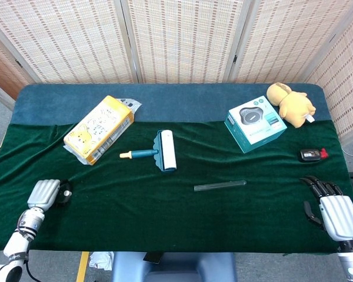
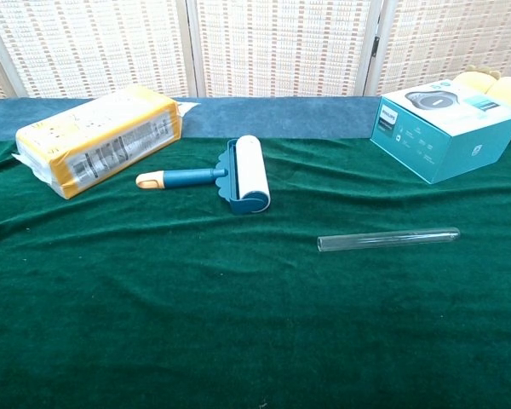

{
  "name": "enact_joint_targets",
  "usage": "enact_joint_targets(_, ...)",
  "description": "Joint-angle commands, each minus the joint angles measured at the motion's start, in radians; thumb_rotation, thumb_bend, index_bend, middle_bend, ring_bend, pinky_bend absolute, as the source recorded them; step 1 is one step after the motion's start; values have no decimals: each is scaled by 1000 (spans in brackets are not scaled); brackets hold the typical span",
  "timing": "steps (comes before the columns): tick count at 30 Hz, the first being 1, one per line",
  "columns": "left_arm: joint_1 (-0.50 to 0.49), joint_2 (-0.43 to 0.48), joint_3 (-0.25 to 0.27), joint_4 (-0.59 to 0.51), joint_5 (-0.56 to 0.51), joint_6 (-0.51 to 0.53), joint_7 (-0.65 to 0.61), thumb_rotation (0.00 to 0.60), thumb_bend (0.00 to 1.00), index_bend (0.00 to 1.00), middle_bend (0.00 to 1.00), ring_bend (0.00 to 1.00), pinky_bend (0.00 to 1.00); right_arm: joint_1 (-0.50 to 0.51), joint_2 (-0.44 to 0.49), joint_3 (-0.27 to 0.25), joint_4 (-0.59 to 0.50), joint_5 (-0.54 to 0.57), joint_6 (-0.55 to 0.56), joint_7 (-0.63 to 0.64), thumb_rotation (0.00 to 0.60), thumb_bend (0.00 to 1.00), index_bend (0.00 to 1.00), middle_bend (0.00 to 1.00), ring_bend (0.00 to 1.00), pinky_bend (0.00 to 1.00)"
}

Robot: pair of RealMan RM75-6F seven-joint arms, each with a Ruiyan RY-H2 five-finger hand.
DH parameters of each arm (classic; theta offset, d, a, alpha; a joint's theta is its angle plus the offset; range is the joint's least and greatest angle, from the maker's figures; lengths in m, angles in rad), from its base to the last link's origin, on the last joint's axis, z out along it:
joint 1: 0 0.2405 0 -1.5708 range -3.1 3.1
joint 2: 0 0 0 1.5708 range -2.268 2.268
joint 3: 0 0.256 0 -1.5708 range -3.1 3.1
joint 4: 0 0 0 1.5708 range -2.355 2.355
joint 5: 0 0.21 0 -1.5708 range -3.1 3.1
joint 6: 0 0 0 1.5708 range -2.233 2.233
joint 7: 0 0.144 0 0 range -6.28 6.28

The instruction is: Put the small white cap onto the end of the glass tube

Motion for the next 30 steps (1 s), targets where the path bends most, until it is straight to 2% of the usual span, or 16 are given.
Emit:
enact_joint_targets(1, 3, -7, -2, 11, 6, 6, -9, 600, 427, 564, 1000, 880, 735, 0, 1, 0, -2, 0, 0, -2, 600, 583, 194, 233, 265, 223)
enact_joint_targets(8, 6, 15, -7, -10, 24, 20, -33, 600, 430, 586, 1000, 883, 735, 13, 5, 2, -12, -3, -19, -15, 600, 584, 194, 234, 266, 223)
enact_joint_targets(13, 6, 71, -10, -93, 38, 23, -52, 600, 429, 585, 1000, 883, 735, 48, 11, 7, -34, 5, -76, -53, 600, 583, 194, 246, 286, 223)
enact_joint_targets(16, 6, 104, -12, -148, 53, 34, -54, 600, 429, 586, 1000, 883, 735, 88, 6, 21, -50, 15, -131, -90, 600, 581, 194, 283, 322, 238)
enact_joint_targets(18, 5, 120, -12, -180, 64, 41, -51, 600, 429, 588, 1000, 883, 735, 115, -4, 32, -59, 26, -167, -121, 600, 533, 194, 329, 361, 267)
enact_joint_targets(20, 4, 139, -9, -220, 79, 49, -47, 600, 430, 589, 1000, 883, 735, 150, -20, 47, -71, 42, -211, -149, 600, 438, 195, 417, 449, 357)
enact_joint_targets(21, 4, 148, -8, -240, 88, 53, -45, 600, 430, 589, 1000, 883, 735, 171, -32, 55, -75, 52, -237, -163, 600, 424, 200, 447, 485, 399)
enact_joint_targets(26, 2, 172, -4, -300, 115, 72, -29, 600, 429, 589, 1000, 883, 735, 251, -90, 79, -79, 105, -346, -243, 600, 410, 338, 668, 792, 760)
enact_joint_targets(30, 0, 189, 3, -336, 125, 72, -23, 600, 430, 589, 1000, 883, 735, 317, -149, 96, -50, 181, -443, -291, 600, 408, 391, 778, 920, 905)
